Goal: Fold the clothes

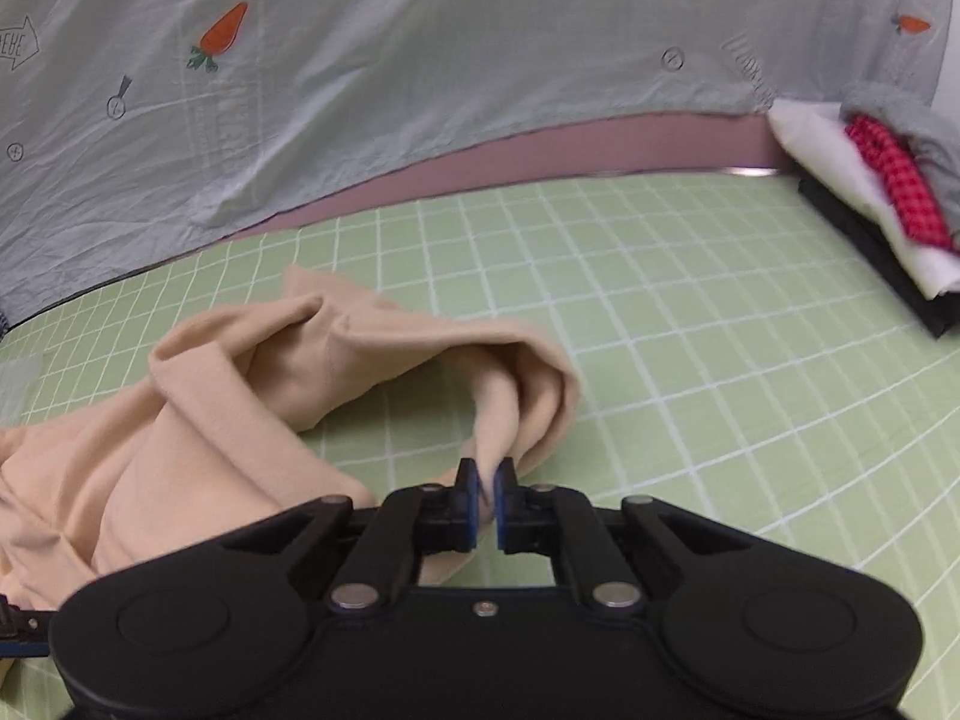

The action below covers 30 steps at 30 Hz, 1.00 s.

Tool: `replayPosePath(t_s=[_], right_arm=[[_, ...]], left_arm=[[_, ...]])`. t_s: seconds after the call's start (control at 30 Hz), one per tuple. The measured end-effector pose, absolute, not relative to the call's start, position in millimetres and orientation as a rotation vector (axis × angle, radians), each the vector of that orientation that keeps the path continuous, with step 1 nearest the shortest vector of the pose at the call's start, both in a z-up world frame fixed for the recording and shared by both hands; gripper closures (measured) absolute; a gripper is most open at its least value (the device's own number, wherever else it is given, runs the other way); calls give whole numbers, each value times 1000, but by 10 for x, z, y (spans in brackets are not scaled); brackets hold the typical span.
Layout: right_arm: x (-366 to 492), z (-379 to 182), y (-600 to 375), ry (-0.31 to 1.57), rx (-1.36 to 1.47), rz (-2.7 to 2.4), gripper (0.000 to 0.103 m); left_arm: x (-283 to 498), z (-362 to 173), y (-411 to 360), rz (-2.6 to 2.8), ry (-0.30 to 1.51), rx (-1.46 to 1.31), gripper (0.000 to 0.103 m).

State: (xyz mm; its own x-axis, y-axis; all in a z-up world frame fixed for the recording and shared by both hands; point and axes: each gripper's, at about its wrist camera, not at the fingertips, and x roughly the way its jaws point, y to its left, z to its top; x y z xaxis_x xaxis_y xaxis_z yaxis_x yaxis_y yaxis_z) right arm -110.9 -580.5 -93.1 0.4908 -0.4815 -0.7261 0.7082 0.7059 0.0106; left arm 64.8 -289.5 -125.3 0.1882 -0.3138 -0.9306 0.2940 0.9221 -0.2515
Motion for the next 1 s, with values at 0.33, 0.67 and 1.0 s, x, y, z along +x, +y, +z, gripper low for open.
replayPosePath(t_s=[0.33,0.67,1.0], right_arm=[[-1068,-739,-5846,751,-31,-849,70],[-831,-1009,-5469,824,72,-585,55],[-650,-1352,-5351,922,24,-515,54]], left_arm=[[655,-1241,-2885,-400,1316,1,42],[836,-1081,-3021,-411,1253,-94,36],[954,-1288,-3153,-368,1283,-49,36]])
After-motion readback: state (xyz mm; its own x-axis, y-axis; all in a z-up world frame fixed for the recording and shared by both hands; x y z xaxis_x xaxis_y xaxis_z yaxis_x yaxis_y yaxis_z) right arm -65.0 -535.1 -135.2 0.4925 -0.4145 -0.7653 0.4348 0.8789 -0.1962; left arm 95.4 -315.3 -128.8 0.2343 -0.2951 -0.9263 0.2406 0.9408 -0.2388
